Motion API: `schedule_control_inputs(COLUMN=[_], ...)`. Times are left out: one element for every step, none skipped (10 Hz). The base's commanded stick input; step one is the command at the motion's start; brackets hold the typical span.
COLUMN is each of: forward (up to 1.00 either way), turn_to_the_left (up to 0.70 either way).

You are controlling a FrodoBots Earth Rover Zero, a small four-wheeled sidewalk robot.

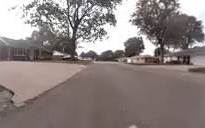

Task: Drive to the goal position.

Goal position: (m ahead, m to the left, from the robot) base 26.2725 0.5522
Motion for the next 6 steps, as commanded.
schedule_control_inputs(forward=[1.00, 1.00, 1.00, 1.00, 1.00, 1.00], turn_to_the_left=[0.01, 0.00, 0.00, 0.00, 0.00, 0.00])
